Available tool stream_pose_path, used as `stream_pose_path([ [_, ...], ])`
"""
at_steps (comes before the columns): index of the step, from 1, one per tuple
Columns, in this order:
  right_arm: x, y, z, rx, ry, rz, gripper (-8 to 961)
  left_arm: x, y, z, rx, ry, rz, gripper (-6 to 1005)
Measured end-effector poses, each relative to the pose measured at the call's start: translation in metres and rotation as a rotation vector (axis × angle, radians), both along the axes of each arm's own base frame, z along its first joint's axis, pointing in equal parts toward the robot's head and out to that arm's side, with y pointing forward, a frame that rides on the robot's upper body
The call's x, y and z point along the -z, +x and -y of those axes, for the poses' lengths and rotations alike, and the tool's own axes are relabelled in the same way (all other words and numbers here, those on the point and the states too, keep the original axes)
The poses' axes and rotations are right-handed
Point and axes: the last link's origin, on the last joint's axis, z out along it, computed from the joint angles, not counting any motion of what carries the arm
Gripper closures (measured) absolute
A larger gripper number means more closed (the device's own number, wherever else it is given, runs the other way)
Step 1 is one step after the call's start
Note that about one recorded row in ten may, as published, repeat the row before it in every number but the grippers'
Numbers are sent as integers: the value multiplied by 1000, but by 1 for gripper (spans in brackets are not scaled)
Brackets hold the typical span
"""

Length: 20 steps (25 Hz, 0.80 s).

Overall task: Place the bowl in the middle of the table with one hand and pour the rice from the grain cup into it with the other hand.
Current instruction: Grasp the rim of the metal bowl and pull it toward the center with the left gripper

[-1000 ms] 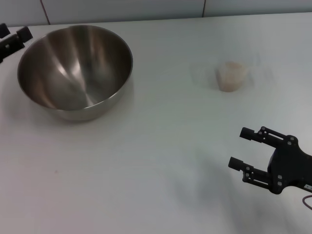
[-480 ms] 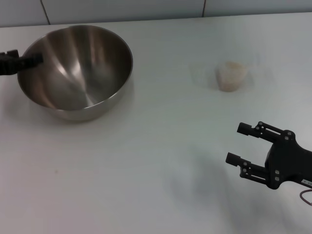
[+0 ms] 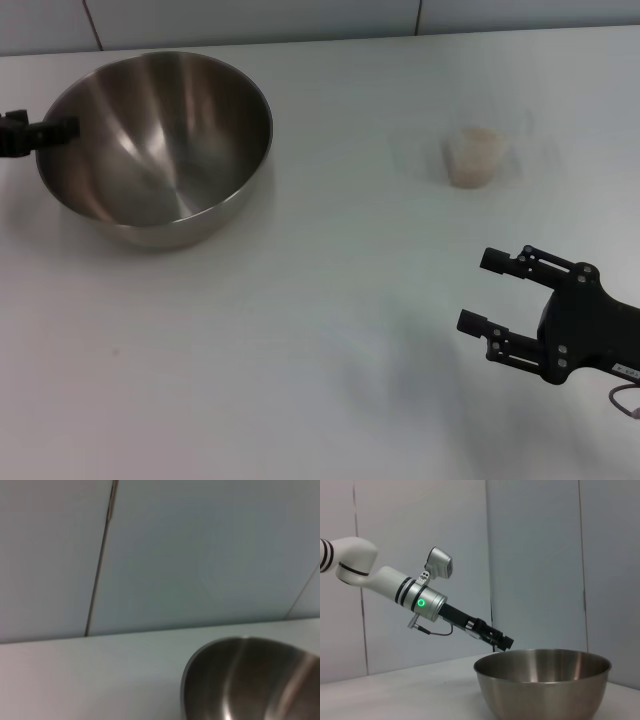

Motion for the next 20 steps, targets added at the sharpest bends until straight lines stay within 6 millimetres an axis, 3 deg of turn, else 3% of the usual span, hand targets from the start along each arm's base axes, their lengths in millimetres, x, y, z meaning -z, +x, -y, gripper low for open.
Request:
stream_pose_path([
  [20,1,-5,-10,-11,-1,4,237,2,-5,-3,-100,-64,-86,215],
])
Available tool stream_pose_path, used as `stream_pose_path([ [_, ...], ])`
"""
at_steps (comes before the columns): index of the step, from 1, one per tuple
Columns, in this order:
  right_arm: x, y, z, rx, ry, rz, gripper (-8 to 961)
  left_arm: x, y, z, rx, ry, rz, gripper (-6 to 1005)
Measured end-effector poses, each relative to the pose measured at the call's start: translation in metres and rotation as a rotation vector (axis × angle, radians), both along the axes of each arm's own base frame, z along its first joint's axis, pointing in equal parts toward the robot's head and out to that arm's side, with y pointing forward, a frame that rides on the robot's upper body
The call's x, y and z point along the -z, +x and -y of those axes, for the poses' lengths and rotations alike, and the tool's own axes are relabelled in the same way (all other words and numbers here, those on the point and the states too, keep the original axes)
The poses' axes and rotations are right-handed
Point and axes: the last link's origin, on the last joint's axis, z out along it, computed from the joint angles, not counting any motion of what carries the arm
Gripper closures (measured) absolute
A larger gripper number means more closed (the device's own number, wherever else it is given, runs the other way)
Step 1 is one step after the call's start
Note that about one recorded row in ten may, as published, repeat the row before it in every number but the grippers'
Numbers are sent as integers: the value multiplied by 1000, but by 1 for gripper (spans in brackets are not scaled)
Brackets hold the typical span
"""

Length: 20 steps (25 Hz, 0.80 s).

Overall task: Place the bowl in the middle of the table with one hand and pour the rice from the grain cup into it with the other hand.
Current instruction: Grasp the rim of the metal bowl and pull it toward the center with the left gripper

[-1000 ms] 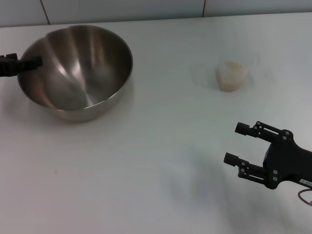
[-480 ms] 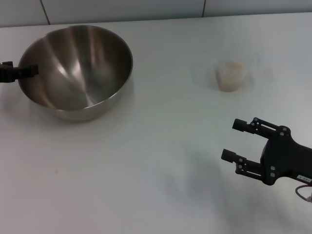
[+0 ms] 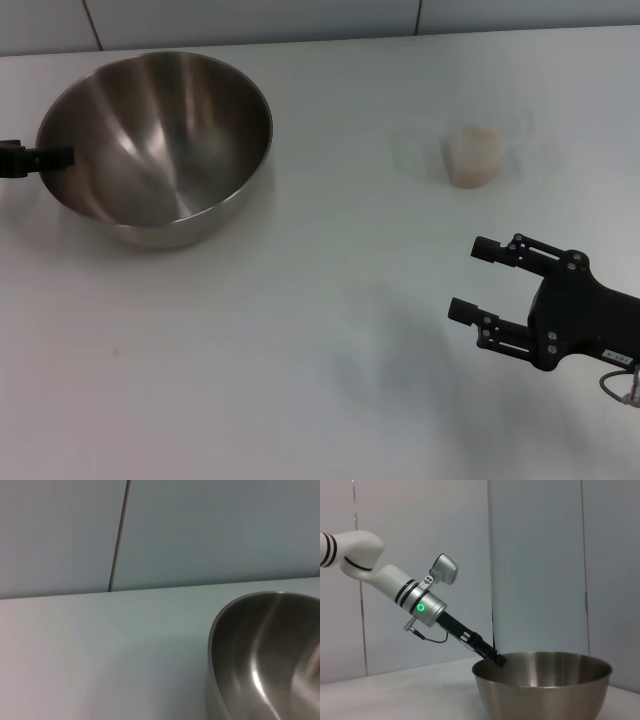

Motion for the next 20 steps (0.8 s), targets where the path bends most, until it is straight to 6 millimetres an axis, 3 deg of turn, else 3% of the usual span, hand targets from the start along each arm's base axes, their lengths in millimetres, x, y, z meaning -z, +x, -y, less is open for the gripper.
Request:
stream_pose_path([
  [13,0,0,-3,0,3,8,238,1,0,1,-23,-28,-22,221],
  [20,0,0,-4,3,9,13,238,4,7,-1,-10,-55,-60,372],
])
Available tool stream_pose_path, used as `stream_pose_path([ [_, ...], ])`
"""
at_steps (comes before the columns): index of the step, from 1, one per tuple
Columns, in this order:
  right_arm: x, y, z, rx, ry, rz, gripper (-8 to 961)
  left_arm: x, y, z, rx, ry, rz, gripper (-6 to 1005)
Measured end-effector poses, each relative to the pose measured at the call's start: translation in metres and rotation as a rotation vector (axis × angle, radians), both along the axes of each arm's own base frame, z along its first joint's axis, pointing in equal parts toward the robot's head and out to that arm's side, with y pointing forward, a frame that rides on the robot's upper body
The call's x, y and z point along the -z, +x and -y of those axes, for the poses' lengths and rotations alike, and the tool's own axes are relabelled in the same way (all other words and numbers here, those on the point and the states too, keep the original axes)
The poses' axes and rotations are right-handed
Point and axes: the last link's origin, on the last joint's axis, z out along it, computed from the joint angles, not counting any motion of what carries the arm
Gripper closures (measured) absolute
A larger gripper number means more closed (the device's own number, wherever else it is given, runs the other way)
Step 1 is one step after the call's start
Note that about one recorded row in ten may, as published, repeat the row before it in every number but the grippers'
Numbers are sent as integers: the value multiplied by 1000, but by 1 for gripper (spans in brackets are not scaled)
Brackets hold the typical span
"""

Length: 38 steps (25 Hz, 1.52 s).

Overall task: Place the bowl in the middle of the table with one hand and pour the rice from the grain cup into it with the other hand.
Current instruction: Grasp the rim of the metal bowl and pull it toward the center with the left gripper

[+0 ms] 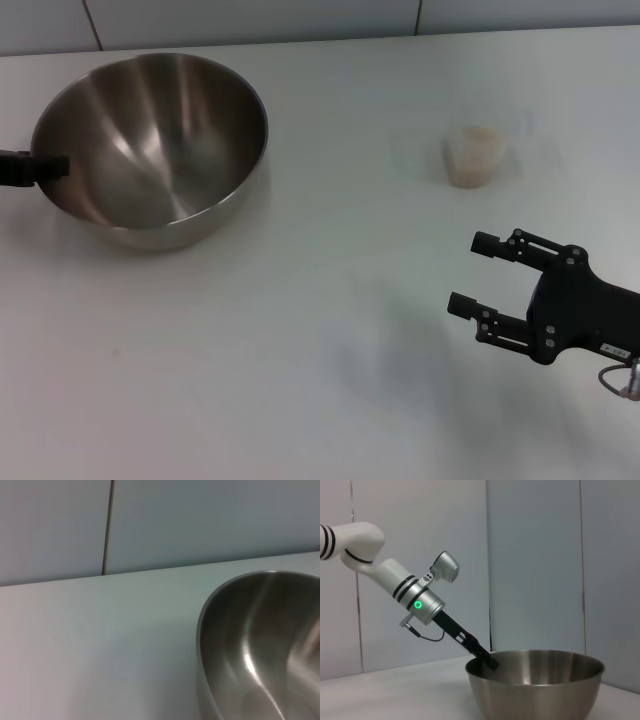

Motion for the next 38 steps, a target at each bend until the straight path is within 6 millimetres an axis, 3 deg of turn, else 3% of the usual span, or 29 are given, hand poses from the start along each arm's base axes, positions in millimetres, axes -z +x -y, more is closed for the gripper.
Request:
stream_pose_path([
  [15,1,-1,-6,2,7,15,238,1,7,-4,24,-22,-66,844],
  [20,2,-2,-7,-1,7,14,238,2,7,-4,26,-31,-77,930],
  [38,2,-3,-7,-6,3,14,237,2,16,-7,56,-44,-109,939],
])
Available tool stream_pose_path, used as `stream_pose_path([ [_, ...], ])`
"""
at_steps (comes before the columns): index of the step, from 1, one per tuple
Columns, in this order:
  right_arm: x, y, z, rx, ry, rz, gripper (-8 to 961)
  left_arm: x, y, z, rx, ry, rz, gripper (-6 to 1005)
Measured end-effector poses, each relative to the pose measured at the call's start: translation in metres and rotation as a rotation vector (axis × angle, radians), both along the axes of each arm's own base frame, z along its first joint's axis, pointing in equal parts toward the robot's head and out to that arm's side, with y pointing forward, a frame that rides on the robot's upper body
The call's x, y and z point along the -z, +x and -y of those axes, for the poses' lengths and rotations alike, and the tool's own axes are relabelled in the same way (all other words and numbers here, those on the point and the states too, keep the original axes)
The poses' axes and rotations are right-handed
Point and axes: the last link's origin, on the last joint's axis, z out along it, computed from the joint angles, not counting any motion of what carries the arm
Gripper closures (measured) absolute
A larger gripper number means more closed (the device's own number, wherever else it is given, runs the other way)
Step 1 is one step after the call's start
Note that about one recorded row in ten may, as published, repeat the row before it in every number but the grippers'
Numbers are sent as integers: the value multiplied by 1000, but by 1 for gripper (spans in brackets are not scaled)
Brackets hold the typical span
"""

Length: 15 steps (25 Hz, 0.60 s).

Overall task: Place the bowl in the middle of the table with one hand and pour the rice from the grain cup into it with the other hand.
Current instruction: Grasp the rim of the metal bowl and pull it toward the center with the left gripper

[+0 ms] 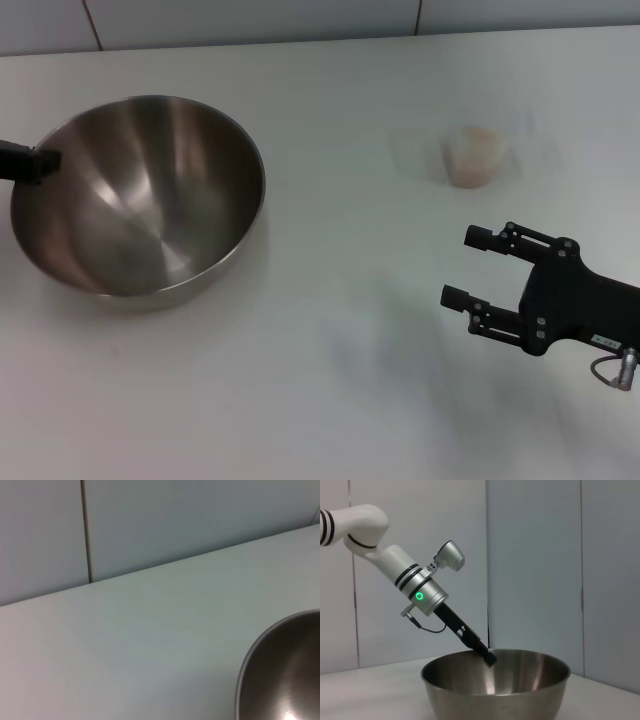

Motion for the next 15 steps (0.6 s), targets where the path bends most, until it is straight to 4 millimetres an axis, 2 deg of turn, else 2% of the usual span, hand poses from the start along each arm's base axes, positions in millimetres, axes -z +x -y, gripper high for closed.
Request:
stream_pose_path([
  [7,-1,-1,-1,-2,4,-1,237,0,7,-3,18,-3,-2,943],
  [15,-1,0,-3,2,7,3,237,3,25,-13,66,-22,-2,955],
])
